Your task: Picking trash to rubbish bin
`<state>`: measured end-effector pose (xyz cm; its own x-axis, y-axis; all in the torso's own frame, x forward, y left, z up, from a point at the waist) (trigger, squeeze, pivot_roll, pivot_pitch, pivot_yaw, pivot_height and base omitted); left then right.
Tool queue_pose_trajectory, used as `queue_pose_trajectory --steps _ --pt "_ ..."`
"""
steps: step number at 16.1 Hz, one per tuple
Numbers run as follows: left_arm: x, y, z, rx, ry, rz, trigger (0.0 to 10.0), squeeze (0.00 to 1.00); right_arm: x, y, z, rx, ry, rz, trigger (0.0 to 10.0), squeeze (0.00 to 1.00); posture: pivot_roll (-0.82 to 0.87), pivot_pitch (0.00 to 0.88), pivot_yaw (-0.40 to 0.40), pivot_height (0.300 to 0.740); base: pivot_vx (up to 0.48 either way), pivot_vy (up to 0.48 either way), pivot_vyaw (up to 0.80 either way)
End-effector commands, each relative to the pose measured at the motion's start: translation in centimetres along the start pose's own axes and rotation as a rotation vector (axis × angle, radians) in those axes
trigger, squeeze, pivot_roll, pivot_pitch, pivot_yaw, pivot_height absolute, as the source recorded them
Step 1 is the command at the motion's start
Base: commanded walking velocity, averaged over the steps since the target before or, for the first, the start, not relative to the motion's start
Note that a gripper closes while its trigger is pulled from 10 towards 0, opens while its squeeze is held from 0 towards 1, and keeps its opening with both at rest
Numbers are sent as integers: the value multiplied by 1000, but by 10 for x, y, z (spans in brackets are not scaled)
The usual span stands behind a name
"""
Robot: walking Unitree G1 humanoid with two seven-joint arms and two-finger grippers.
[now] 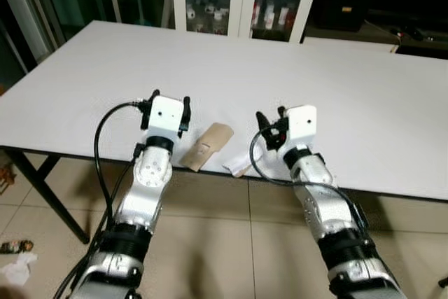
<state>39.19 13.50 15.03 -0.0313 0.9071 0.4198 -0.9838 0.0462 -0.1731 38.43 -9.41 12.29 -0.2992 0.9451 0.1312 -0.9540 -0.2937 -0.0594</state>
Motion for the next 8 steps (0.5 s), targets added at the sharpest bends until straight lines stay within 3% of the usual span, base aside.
queue_pose_trajectory --steps 1,8 --pt "-3 -2 1 1 3 -14 10000 0 -1 0 0 11 0 5 10000 0 0 14 -59 740 0 0 0" --pt "-4 -1 -4 25 -4 -22 10000 0 4 5 -20 98 23 45 10000 0 0 19 -62 740 0 0 0"
Point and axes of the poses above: a point about 5 cm out from each wrist's last joint towards the gripper, its own y axis pointing back from the gripper into the wrist, its own z axis along the axis of the wrist's last joint, x = y × z, the point moved 5 cm from there along -y, pointing out of the wrist towards the gripper, and after that the axes turned 8 degrees about -y, right-handed, at the moved point
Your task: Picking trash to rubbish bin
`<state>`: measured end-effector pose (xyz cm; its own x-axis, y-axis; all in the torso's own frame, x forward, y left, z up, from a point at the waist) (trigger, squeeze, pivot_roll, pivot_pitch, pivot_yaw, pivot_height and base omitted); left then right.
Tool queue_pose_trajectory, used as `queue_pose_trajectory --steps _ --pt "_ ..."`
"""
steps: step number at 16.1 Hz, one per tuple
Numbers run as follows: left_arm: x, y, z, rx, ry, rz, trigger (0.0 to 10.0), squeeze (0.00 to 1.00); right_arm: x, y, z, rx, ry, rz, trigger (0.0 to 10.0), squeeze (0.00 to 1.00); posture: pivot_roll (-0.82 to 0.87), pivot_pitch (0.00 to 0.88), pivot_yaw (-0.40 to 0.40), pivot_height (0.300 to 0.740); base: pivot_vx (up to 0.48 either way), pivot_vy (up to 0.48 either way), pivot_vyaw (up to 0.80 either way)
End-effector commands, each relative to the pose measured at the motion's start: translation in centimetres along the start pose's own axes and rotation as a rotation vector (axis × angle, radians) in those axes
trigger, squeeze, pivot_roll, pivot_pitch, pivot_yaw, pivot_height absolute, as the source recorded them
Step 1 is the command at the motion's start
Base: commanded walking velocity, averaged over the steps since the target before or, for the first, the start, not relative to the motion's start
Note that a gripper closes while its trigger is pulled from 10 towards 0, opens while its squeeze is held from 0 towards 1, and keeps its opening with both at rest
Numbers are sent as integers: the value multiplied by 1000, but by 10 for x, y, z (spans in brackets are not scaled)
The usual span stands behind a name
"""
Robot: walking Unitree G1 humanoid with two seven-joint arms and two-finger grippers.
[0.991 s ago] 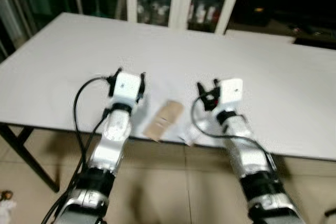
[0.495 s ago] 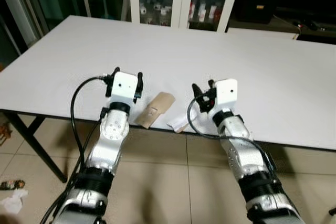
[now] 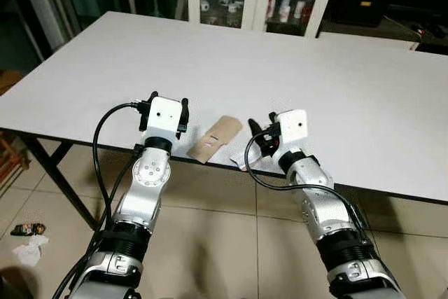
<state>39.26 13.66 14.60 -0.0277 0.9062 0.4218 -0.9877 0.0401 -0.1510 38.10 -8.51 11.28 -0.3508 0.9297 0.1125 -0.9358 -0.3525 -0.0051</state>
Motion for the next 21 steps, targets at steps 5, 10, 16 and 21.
queue_pose_trajectory --steps 5,10,16,21 --pt "-4 -1 -2 14 -9 -24 10000 0 -8 5 -22 126 54 -29 10000 0 -2 19 -64 740 0 0 0" --pt "-6 -1 -2 15 -6 -30 10000 0 -13 9 -27 159 57 -39 10000 0 -4 17 -64 740 0 0 0" --pt "-13 0 -7 33 -18 -88 10000 0 -24 8 -22 156 68 -63 10000 0 -3 16 -63 740 0 0 0" --pt "-15 0 -8 36 -56 -96 10000 0 -18 7 -22 150 60 -49 10000 0 -4 16 -61 740 0 -288 0"
Point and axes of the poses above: a point about 5 cm out from each wrist's last joint towards the gripper, its own y axis pointing back from the gripper into the wrist, its own z axis along the axis of the wrist's last joint, x = y × z, the point moved 5 cm from there along -y, pointing out of the wrist towards the gripper, and after that the axes turned 8 degrees about -y, right-handed, at the moved point
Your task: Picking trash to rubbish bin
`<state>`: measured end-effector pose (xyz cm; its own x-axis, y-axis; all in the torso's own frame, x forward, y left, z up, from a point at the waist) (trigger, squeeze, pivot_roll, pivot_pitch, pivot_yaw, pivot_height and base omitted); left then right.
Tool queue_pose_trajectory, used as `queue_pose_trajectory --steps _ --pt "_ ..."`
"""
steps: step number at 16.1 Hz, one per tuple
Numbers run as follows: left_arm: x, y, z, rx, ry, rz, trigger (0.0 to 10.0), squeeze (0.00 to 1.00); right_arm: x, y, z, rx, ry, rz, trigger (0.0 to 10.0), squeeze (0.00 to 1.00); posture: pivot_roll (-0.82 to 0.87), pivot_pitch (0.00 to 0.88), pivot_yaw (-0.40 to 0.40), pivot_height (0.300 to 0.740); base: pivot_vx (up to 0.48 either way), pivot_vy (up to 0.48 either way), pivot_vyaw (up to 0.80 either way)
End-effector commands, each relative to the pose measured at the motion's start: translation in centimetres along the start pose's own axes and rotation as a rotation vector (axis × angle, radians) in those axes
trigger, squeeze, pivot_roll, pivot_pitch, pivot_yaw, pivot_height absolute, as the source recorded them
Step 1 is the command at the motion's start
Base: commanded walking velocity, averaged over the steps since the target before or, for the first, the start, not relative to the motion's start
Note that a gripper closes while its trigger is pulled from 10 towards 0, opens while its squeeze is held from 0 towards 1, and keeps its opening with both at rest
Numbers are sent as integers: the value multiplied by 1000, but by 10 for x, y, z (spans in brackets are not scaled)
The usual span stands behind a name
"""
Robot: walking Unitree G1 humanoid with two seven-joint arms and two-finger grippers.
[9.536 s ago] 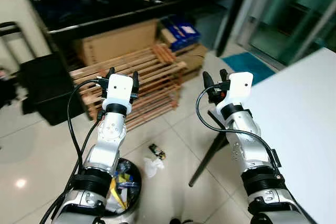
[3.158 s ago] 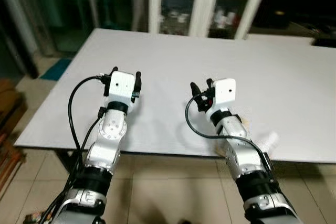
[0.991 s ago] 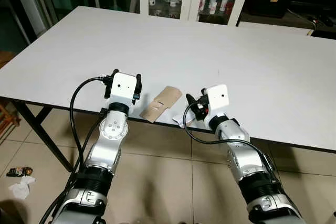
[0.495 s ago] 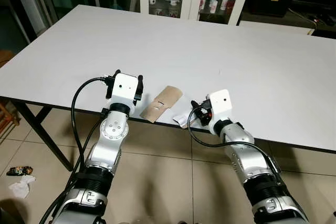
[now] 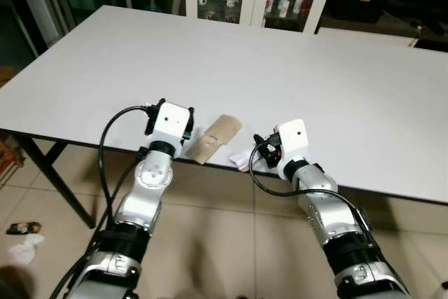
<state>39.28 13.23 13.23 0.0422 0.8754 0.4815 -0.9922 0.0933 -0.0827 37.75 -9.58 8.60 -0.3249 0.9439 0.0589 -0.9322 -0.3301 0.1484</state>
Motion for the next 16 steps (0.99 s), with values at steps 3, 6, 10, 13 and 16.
queue_pose_trajectory --steps 3,6,10,13,16 --pt "-4 -2 3 -2 -1 -16 10000 0 -6 0 6 -7 4 -14 10000 0 -4 17 -63 740 0 -480 0" --pt "-4 -1 2 -1 0 -15 10000 0 -5 0 8 -18 -7 -10 10000 0 -4 18 -64 740 0 -480 0" --pt "-2 -1 -2 7 23 -25 10000 0 -5 0 8 -21 -8 -8 10000 0 -3 17 -65 740 0 -120 0" --pt "-4 -1 -3 10 22 -41 10000 0 -5 0 9 -28 -20 -14 10000 0 -2 18 -65 740 0 0 0" --pt "-8 0 -4 10 16 -63 10000 0 -5 0 9 -30 -22 -15 10000 0 -1 18 -64 740 0 0 0"
Point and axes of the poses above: a point about 5 cm out from each wrist's last joint towards the gripper, its own y axis pointing back from the gripper into the wrist, its own z axis along the axis of the wrist's last joint, x = y × z, the point moved 5 cm from there along -y, pointing out of the wrist towards the gripper, and after that the axes turned 8 degrees about -y, right-handed, at the moved point
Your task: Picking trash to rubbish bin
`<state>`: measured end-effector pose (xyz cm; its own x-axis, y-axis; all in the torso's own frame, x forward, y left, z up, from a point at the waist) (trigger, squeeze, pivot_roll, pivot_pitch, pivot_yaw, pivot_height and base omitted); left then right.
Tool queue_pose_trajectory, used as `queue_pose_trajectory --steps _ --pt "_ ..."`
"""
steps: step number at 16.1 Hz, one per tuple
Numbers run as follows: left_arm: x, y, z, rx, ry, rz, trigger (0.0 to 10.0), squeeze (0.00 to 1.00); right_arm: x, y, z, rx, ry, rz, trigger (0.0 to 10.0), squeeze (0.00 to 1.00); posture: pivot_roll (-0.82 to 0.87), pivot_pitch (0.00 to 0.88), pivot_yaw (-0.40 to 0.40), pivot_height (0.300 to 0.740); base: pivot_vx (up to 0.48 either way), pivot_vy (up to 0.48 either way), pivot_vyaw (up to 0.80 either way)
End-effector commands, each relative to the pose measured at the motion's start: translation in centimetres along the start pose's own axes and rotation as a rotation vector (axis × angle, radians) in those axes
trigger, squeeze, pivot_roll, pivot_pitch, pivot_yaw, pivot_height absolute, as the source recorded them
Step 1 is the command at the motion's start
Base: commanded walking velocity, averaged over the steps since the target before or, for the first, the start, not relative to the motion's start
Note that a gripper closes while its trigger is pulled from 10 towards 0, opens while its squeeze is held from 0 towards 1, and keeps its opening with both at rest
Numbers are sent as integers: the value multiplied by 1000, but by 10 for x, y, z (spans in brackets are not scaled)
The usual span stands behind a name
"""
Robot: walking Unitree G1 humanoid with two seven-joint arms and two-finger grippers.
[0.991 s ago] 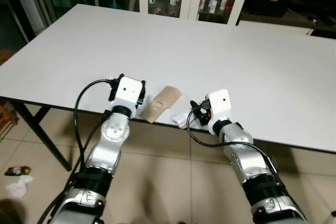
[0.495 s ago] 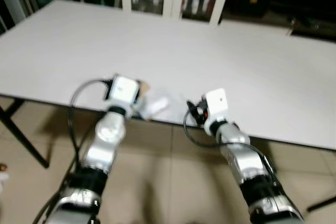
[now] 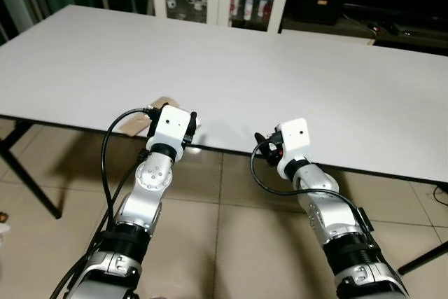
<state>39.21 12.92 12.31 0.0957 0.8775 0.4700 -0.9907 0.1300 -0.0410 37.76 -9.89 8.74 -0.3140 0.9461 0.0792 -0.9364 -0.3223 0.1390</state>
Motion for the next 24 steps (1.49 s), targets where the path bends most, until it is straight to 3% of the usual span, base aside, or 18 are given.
queue_pose_trajectory --steps 1,14,15,21,24 --pt "-1 -2 1 -5 -6 -16 10000 1000 -2 -2 7 -19 0 -7 10000 0 -1 18 -64 740 0 0 0" --pt "-1 -6 -8 26 -10 -52 10000 1000 -1 -1 5 -16 0 -5 10000 0 -6 18 -61 740 0 0 0" --pt "0 -7 -10 38 -23 -43 10000 0 -1 -1 5 -15 1 -5 10000 0 -6 18 -61 740 0 0 0" --pt "-5 -6 -2 -8 10 -61 10000 0 0 -1 4 -12 0 -3 10000 0 -4 19 -62 740 0 0 0" --pt "-2 -8 -4 15 -2 -54 10000 0 0 -1 4 -12 -1 -2 10000 0 -5 17 -60 740 91 0 0"
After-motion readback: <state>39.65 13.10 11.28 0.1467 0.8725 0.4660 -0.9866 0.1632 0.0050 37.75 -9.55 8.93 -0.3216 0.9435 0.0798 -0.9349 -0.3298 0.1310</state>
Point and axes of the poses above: a point about 5 cm out from each wrist's last joint towards the gripper, its own y axis pointing back from the gripper into the wrist, its own z axis along the axis of the wrist's last joint, x = y × z, the point moved 5 cm from there along -y, pointing out of the wrist towards the gripper, and after that the axes turned 8 degrees about -y, right-handed, at the moved point
